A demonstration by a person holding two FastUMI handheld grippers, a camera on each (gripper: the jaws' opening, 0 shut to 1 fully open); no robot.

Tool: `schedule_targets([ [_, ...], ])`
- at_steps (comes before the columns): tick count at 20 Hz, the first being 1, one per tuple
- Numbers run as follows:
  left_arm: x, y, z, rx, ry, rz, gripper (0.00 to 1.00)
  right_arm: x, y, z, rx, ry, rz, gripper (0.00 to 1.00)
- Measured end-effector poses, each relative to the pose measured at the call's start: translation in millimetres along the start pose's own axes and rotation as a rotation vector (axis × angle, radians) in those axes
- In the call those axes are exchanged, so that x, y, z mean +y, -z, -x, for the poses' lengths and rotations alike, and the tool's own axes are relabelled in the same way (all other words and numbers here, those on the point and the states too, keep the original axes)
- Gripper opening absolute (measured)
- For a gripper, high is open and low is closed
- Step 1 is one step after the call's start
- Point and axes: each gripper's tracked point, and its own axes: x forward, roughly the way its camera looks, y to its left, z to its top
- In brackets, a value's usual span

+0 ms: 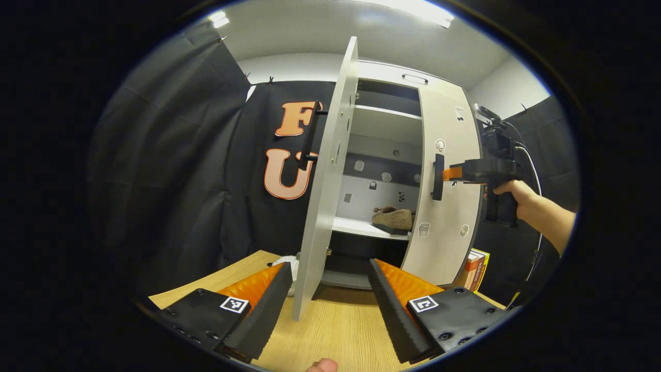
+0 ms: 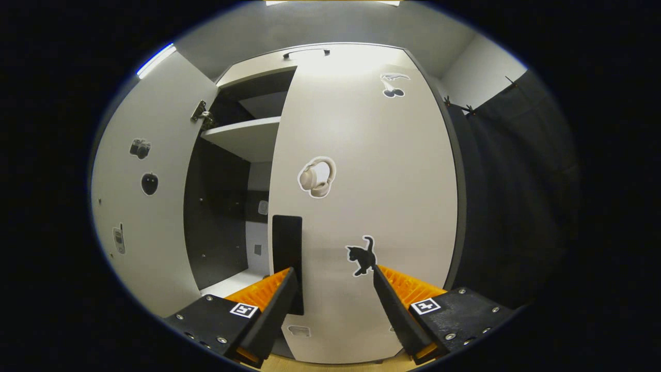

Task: Grab one shoe with the right hand and put it into the shoe cabinet, grab the other shoe with the left hand and put it into the shoe cabinet; then close the right door with the right hand and the left door with the left hand.

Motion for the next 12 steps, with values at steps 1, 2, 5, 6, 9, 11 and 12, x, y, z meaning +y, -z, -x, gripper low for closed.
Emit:
schedule_targets([
  [1,4,-4,0,-0.007,-0.005,0.003,0.94,-3,-5,8,-0.010,0.003,-0.003,0.92],
  [2,8,-8,1,-0.012,-0.010,0.008,0.97,-6,-9,17,-0.018,0.005,0.001,0.92],
  [5,22,-13,3,-0.012,-0.039,0.022,0.97,-13,-15,46,-0.033,0.009,0.021,0.92],
  [6,28,-13,4,-0.011,-0.053,0.024,0.97,-14,-16,56,-0.038,0.011,0.031,0.92],
  [9,47,-19,5,-0.011,-0.085,0.024,0.97,-19,-12,89,-0.046,0.021,0.066,0.92],
  [11,62,-22,-3,-0.010,-0.104,0.021,0.97,-16,-3,112,-0.043,0.018,0.083,0.92],
  [12,71,-28,-6,-0.017,-0.122,0.021,0.97,-15,3,125,-0.040,0.023,0.085,0.92],
])
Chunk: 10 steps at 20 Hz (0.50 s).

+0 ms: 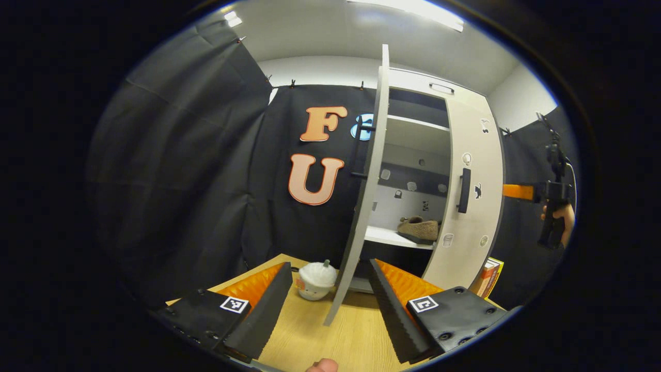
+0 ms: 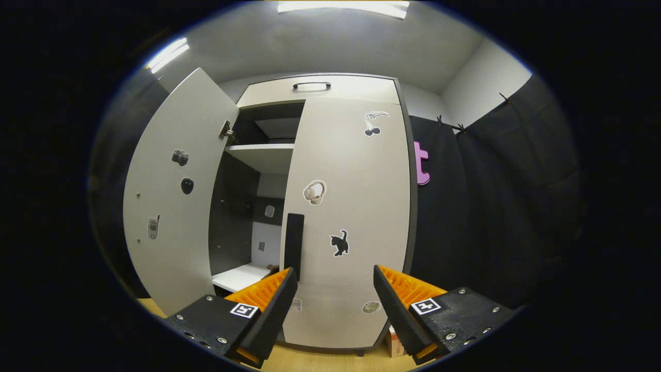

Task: Grab one shoe with the right hand and put it into the shoe cabinet, grab the other shoe with the left hand and put it into the shoe cabinet; then close the right door with the right hand and the left door with the left hand.

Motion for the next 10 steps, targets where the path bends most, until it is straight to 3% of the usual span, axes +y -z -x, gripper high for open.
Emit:
schedule_targets([
  [1,8,-8,-6,-0.007,-0.016,0.004,0.94,3,4,11,0.003,-0.007,-0.001,0.92],
  [4,27,-45,-37,-0.044,-0.047,0.020,0.99,9,17,37,0.012,-0.015,-0.008,0.92],
  [5,34,-57,-49,-0.052,-0.065,0.034,0.96,11,21,41,0.019,-0.022,-0.012,0.92],
  [10,33,-109,-109,-0.112,-0.041,0.044,0.97,4,43,59,0.050,0.000,0.001,0.94],
])
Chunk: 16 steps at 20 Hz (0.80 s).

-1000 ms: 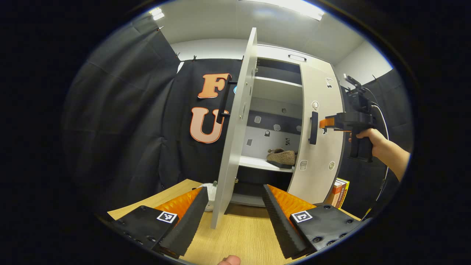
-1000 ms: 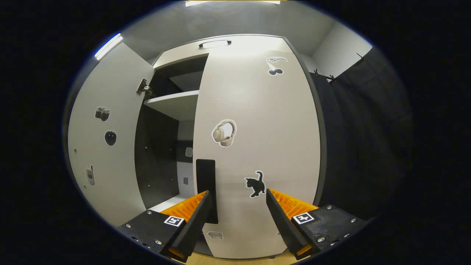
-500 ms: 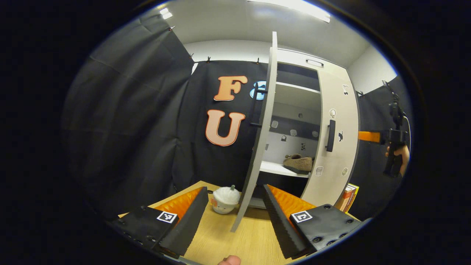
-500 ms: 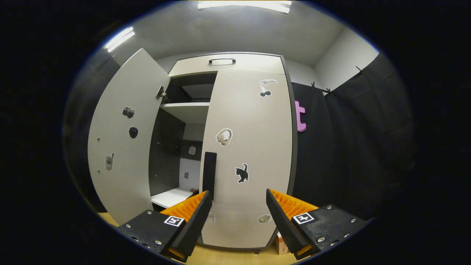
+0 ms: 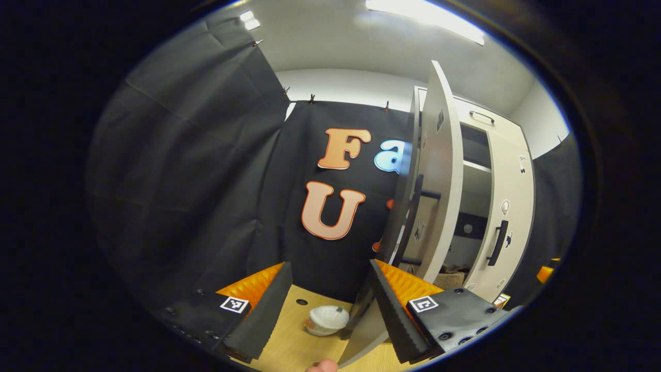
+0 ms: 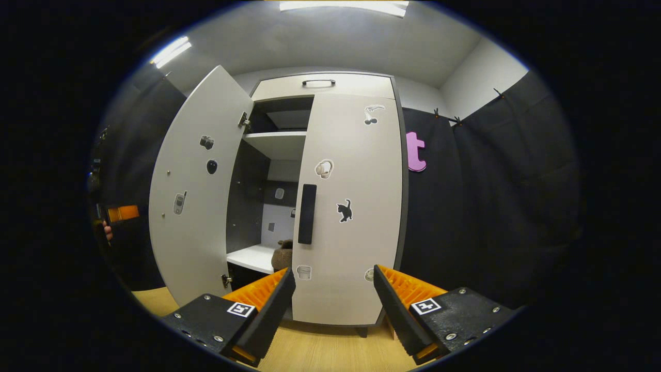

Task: Grab one shoe with the right hand and put it into the shoe cabinet, grab the other shoe with the left hand and put it into the shoe cabinet; then close the right door with the right hand and the left door with the left hand.

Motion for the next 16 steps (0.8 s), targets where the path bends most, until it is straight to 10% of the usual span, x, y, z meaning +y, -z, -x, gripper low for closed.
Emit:
schedule_targets([
  [16,-36,-9,-34,-0.031,0.015,-0.057,0.96,-22,-4,11,-0.018,-0.003,-0.076,0.94],
])
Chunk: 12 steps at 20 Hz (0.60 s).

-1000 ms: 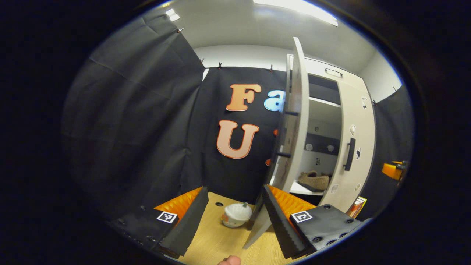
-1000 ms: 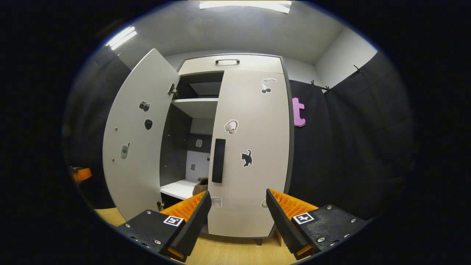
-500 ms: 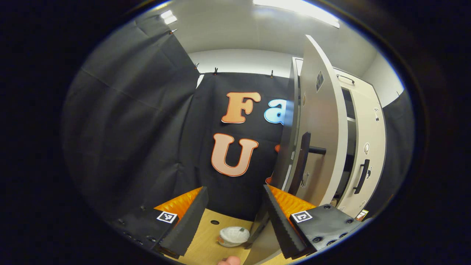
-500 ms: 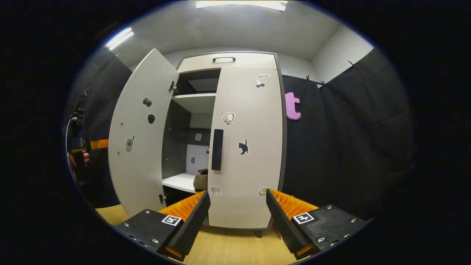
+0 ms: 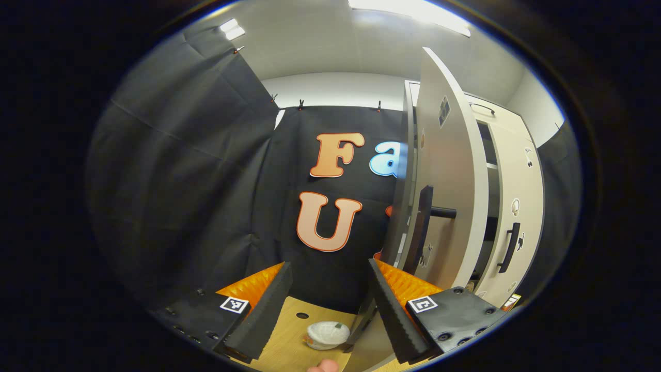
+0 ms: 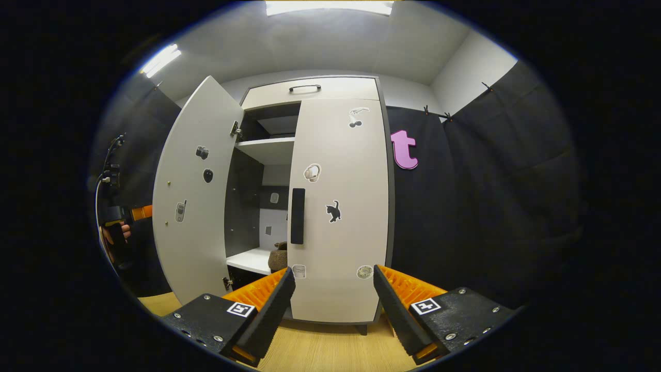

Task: Grab one shoe with the right hand and put it into the shoe cabinet, grab the other shoe with the left hand and put it into the shoe cabinet; then close the right door with the right hand and the left door with the left hand.

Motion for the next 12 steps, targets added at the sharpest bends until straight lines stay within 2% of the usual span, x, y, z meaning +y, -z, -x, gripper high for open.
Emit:
schedule_targets([
  [1,-10,2,7,0.002,0.018,0.000,0.93,-1,0,0,0.002,0.002,-0.003,0.94],
  [6,-58,4,15,-0.004,0.095,-0.033,0.96,-4,-4,3,-0.008,0.016,-0.016,0.94],
  [8,-77,5,17,-0.008,0.126,-0.059,0.93,-5,-5,4,-0.010,0.019,-0.022,0.94],
  [9,-88,7,18,-0.006,0.148,-0.060,0.96,-6,-5,3,-0.010,0.023,-0.024,0.94],
  [10,-100,12,17,0.007,0.179,-0.055,0.93,-7,-5,4,-0.008,0.023,-0.024,0.94],
  [12,-126,23,19,0.045,0.268,-0.024,0.96,-10,-6,7,-0.007,0.026,-0.028,0.94],
])
